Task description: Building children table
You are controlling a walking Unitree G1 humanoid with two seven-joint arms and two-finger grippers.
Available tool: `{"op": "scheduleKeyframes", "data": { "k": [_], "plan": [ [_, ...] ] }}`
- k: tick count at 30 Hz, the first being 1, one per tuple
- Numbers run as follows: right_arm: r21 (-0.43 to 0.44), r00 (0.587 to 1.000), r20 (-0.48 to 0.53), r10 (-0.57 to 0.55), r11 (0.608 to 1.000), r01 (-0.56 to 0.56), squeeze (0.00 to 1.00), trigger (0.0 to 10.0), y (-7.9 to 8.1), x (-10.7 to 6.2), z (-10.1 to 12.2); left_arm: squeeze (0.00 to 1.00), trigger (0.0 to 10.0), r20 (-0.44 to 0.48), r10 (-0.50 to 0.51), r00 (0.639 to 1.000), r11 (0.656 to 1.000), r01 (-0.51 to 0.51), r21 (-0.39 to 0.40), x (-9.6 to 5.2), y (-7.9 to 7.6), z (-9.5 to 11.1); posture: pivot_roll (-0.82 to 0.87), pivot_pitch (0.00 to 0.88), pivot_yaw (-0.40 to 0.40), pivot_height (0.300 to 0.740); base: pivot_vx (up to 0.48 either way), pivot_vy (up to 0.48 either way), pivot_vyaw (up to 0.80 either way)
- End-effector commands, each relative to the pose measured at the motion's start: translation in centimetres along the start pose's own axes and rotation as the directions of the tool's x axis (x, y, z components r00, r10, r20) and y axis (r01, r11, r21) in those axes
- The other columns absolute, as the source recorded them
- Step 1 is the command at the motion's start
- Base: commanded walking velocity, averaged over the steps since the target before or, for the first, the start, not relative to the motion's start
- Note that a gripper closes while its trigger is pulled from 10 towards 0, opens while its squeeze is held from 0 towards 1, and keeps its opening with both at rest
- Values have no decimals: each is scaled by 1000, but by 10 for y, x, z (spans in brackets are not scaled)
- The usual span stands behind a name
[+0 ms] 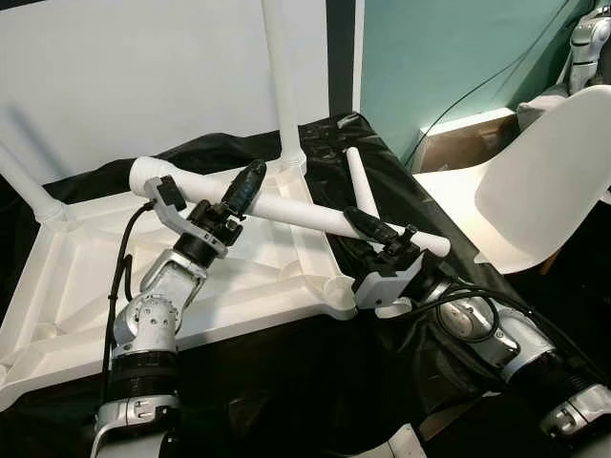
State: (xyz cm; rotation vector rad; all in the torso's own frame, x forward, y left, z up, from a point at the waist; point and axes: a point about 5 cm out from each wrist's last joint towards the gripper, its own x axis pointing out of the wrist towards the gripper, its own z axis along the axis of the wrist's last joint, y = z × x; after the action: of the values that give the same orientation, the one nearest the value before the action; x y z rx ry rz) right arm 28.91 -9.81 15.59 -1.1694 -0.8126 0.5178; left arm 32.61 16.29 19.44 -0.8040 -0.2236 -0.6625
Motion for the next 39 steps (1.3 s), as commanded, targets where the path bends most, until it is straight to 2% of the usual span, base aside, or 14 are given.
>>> {"op": "scheduleKeyframes", "data": {
  "k": [1, 10, 11, 12, 13, 14, 16, 19, 20, 23, 26, 28, 30, 39],
  "plan": [
    [37, 1000, -30, 2, 999, -1, 0, 10000, 5, -2, -3, 0, 0, 87, -67, 994, 997, 64, 38, 3, -8, 18, -82, 0, 92, 740, 0, 0, 0],
    [367, 943, -316, -100, 904, 218, 0, 10000, -4, 7, -22, 0, 0, 133, -19, 991, 980, -8, 200, 8, -7, 28, -82, 0, 89, 740, 0, 0, 0],
    [441, 926, -363, -101, 857, 266, 733, 10000, -6, 9, -24, 0, 0, 144, -13, 989, 973, -21, 229, 11, -8, 30, -83, 0, 89, 740, 0, 0, 0],
    [486, 917, -387, -99, 823, 293, 733, 10000, -7, 10, -25, 0, 0, 153, -10, 988, 969, -28, 245, 12, -9, 32, -83, 0, 89, 740, 0, 0, 0],
    [568, 904, -418, -90, 750, 338, 1000, 10000, -12, 15, -24, 0, 0, 172, -11, 985, 962, -36, 269, 15, -11, 36, -83, 0, 88, 740, 0, 0, 0],
    [568, 904, -418, -90, 750, 338, 1000, 10000, -12, 15, -24, 0, 0, 172, -11, 985, 962, -36, 269, 15, -11, 36, -83, 0, 88, 740, 0, 0, 0],
    [701, 896, -441, -59, 600, 385, 1000, 10000, -19, 25, -20, 0, 0, 202, -19, 979, 953, -44, 300, 18, -15, 42, -85, 0, 88, 740, 0, 0, 0],
    [746, 896, -440, -53, 534, 398, 1000, 10000, -24, 29, -17, 0, 0, 220, -30, 975, 949, -41, 311, 20, -18, 46, -87, 0, 88, 740, 0, 0, 0],
    [786, 894, -445, -57, 453, 420, 0, 10000, -33, 35, -15, 0, 0, 249, -45, 968, 943, -41, 330, 22, -23, 53, -85, 0, 87, 740, 0, 0, 0],
    [821, 893, -447, -55, 369, 435, 0, 10000, -40, 40, -13, 0, 0, 271, -60, 961, 931, -44, 363, 24, -27, 58, -84, 0, 86, 740, 0, 0, 0],
    [896, 907, -419, -49, 141, 422, 0, 10000, -61, 52, -6, 0, 0, 276, -96, 956, 820, -81, 566, 28, -36, 63, -81, 0, 83, 740, 0, 0, 0],
    [906, 912, -409, -46, 101, 411, 0, 10000, -63, 54, -5, 0, 0, 275, -101, 956, 801, -86, 592, 29, -38, 62, -79, 0, 83, 740, 0, 0, 0],
    [923, 923, -384, -18, -25, 383, 0, 10000, -66, 56, -1, 0, 0, 284, -114, 952, 768, -97, 633, 30, -41, 61, -77, 0, 82, 740, 0, 0, 0],
    [906, 923, -382, 46, -176, 384, 0, 10000, -64, 58, 0, 0, 0, 285, -156, 946, 657, -116, 745, 32, -53, 61, -70, 0, 81, 740, 0, 0, 0]
  ]
}}
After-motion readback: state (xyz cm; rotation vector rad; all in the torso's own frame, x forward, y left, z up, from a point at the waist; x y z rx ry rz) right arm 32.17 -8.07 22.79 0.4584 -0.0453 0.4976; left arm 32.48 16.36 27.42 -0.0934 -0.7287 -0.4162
